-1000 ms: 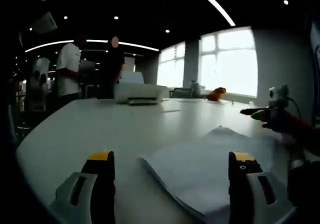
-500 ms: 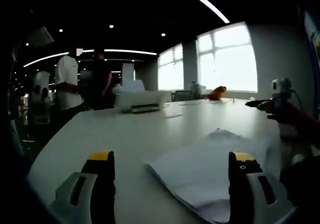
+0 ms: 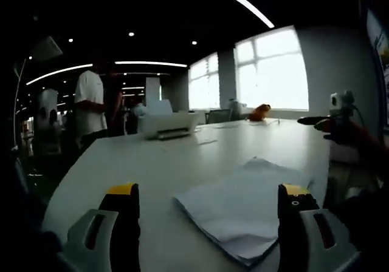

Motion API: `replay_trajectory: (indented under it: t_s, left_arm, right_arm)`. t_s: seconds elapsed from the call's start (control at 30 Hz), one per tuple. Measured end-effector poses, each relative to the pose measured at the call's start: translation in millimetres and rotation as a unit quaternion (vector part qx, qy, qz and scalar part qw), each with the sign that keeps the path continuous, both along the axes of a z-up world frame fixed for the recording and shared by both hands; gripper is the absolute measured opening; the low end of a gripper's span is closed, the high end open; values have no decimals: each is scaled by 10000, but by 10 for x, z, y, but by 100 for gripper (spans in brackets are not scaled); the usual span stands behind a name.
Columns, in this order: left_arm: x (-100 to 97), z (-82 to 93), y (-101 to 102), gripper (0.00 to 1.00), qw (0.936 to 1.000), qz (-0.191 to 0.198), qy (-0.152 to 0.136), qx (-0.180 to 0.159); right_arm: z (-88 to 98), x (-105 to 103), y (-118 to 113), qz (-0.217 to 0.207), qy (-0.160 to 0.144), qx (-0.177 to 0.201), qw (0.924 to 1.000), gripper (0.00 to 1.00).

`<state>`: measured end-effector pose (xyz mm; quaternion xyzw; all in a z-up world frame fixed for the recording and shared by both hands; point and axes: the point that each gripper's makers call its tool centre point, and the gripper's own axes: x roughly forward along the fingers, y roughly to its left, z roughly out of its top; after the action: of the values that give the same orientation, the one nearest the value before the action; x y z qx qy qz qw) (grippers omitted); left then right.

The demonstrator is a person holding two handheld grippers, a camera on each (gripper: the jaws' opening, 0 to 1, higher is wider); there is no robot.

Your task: Organize the stack of printing papers by aligning and flattening the scattered papers on the table

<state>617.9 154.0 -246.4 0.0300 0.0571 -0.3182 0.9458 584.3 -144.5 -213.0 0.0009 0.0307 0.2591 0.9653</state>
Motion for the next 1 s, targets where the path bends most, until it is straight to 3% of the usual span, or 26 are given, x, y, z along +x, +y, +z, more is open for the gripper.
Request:
replay_trajectory:
  t_s: [0.43, 0.67, 1.0]
  left_arm:
    - [-196, -1, 34, 97, 9999, 20, 81, 144]
    - [-407, 119, -12, 97, 9999, -39, 15, 115]
    - [-528, 180, 54, 97, 10000, -64, 46, 51]
  right_arm:
    - [-44, -253, -128, 55, 146, -127, 9998, 90]
    - [-60, -392, -202, 31, 225, -110, 9997, 90]
    - [1, -531, -264, -3, 239, -78, 9997, 90]
